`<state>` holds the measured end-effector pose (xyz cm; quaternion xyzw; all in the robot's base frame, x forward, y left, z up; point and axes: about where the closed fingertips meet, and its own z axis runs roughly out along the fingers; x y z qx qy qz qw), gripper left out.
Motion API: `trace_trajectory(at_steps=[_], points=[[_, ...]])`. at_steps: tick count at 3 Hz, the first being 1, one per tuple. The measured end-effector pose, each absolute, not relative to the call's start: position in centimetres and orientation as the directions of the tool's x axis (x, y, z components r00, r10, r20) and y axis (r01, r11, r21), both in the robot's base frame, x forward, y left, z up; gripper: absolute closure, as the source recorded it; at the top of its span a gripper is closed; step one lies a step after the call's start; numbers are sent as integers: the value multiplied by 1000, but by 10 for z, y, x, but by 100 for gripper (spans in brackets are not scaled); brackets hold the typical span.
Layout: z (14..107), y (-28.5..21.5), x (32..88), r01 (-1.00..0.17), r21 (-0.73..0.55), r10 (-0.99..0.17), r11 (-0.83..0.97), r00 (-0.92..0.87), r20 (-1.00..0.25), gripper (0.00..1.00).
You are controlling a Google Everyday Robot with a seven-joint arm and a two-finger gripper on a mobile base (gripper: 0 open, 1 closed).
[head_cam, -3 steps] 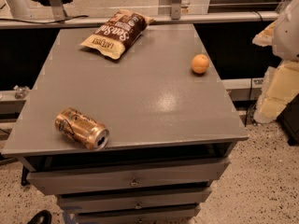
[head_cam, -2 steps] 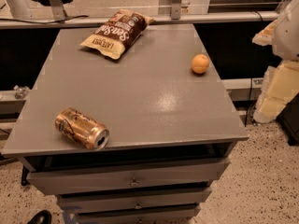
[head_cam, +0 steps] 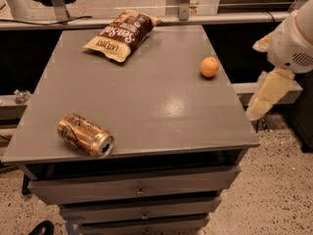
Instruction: Move orange near orange can
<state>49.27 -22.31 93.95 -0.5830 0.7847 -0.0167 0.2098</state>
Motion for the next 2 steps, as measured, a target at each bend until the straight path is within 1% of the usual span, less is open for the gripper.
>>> trace_trajectory(at_steps=[1, 2], points=[[916, -231, 545, -883, -274, -882, 381, -258, -395, 0], [899, -231, 590, -860, -243, -819, 449, -287, -498, 0]])
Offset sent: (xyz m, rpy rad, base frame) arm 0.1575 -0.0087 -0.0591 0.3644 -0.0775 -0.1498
